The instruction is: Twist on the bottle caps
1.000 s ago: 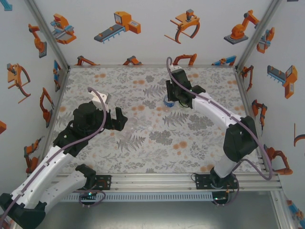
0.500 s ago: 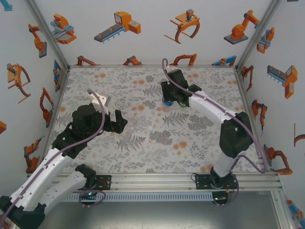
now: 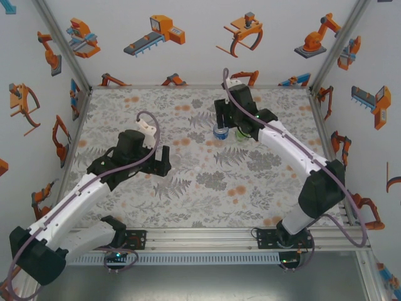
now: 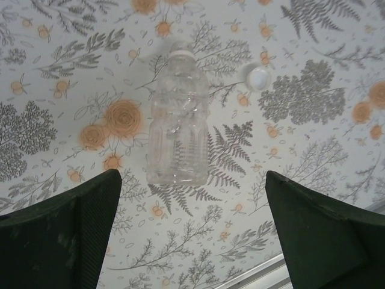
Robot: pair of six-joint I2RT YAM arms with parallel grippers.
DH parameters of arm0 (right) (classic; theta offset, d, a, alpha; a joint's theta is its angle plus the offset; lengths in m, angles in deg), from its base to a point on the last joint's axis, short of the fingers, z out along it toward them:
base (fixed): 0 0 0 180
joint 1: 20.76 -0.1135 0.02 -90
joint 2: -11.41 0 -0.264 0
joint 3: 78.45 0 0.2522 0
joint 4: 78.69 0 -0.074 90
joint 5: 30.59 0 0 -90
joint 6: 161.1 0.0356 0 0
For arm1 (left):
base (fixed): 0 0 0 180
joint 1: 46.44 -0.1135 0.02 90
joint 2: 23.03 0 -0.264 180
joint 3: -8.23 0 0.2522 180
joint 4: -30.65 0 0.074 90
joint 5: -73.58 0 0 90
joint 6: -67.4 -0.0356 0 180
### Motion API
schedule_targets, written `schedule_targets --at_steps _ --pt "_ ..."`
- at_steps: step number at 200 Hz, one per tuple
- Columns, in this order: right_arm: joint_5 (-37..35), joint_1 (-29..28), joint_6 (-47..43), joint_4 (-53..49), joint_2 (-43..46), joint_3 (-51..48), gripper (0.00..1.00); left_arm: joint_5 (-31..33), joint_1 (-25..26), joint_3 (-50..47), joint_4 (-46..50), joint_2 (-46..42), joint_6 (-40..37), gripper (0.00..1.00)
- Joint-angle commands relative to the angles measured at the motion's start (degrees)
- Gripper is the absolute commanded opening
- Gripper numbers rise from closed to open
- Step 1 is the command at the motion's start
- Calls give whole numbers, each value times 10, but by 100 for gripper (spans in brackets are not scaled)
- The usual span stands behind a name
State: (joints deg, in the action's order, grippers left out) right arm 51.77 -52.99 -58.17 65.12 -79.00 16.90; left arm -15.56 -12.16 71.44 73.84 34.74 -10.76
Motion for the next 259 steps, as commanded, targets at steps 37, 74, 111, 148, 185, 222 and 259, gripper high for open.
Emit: schedule_targets --at_steps 37,74,111,148,185,222,259 --pt "35 2 79 -5 104 -72 59 -9 -4 57 35 117 -15 86" --pt "41 2 100 -18 163 -112 59 -14 -4 91 47 210 -26 84" --pt "34 2 101 -30 210 -145 58 -19 -4 116 52 286 -34 81" --pt "34 1 109 -43 239 -161 58 -14 -4 121 59 342 -27 73" --pt "36 1 115 -45 254 -173 58 -18 -4 118 52 369 -17 70" --pt "39 1 122 -48 257 -178 58 -29 -4 115 46 385 -16 59" --pt "43 1 134 -44 256 -182 57 -31 -4 104 38 388 -15 51"
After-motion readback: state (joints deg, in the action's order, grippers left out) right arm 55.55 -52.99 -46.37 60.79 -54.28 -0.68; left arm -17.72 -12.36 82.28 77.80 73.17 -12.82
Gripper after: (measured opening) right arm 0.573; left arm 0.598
